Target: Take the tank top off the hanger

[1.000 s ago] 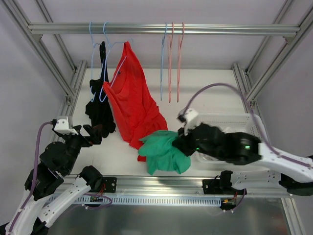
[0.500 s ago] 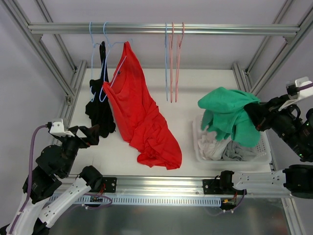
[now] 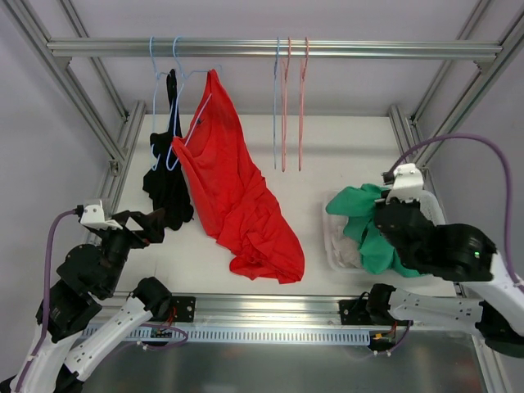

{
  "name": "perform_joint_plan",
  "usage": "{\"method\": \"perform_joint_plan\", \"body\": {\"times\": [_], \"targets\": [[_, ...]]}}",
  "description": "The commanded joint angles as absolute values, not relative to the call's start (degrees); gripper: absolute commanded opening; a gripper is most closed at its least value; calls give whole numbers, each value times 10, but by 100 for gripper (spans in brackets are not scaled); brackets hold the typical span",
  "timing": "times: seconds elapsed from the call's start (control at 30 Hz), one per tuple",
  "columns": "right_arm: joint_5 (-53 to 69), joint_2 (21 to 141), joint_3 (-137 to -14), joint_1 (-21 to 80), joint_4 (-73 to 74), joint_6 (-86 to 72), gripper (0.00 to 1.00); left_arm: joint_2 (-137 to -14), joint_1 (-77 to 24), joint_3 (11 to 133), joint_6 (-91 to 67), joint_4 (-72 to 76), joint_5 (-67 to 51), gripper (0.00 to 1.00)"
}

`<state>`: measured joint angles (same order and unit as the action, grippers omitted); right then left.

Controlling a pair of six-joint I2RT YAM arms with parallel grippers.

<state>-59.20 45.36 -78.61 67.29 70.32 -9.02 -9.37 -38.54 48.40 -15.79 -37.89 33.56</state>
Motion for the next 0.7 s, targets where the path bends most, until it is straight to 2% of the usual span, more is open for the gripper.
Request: {"method": "perform_joint_plan", "body": {"times": [0.0, 0.27, 0.43, 0.53, 0.67], "targets": [[-524, 430, -716, 578, 658, -117, 0, -110, -383, 508, -161, -367, 342, 99], [-160, 410, -491, 272, 453, -69, 0, -114, -383, 513, -162, -367, 335, 99], [-43, 497, -422, 98, 382, -66, 0, -126, -383, 534, -162, -369, 325, 99], [-15, 540, -410, 60, 342, -68, 0, -152, -384, 556, -164, -369, 309, 99], [25, 625, -388, 59, 307, -72, 0, -191, -383, 587, -182, -371, 294, 99]]}}
